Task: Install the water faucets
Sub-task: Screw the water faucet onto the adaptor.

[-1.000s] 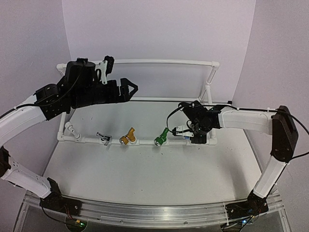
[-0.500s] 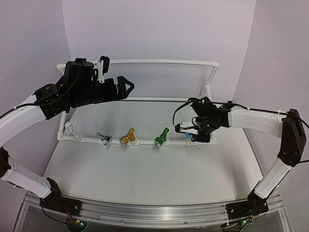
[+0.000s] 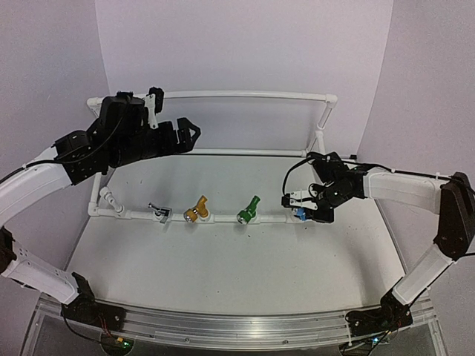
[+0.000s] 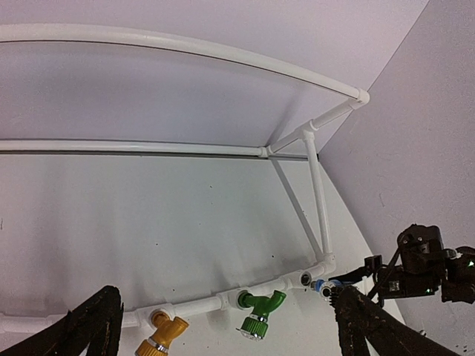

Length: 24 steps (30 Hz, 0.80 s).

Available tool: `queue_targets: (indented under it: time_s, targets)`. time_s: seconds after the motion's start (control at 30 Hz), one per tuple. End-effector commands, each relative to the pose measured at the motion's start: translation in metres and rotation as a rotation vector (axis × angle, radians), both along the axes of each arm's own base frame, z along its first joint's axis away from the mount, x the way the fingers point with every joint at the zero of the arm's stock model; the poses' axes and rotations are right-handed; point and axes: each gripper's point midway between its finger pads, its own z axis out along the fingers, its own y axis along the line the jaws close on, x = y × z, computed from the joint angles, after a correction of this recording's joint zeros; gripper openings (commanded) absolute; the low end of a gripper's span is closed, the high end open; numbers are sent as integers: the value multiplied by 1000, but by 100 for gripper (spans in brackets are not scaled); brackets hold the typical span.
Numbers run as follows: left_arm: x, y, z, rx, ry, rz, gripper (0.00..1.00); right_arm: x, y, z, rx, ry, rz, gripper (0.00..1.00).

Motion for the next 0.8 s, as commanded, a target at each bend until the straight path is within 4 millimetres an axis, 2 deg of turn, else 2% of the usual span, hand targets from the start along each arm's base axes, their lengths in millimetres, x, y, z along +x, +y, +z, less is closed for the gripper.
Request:
queue_targets:
  time_s: [0.0,0.17,0.27,0.37,0.43,0.63,0.77]
  targets:
    - [7,-7,22,3,-59,-18,100,5,13,25,73,-60,29,0]
    - [9,-20,17,15,-50,-59,100,9,8,27,42,-82,42,0]
    - [12,-15,22,-27,-49,-15,100,12,3,24,19,-85,50,0]
    - [12,-12,29,-20,-83,-17,100,18,6,28,31,-93,41,0]
    - [12,-10,27,4,-89,-13,100,23,10,33,53,-94,25,0]
    - [9,-4,15,-20,-78,1,100,22,17,41,82,-98,57,0]
    - [10,1,13,-34,-105,23,100,27,15,29,57,-79,34,0]
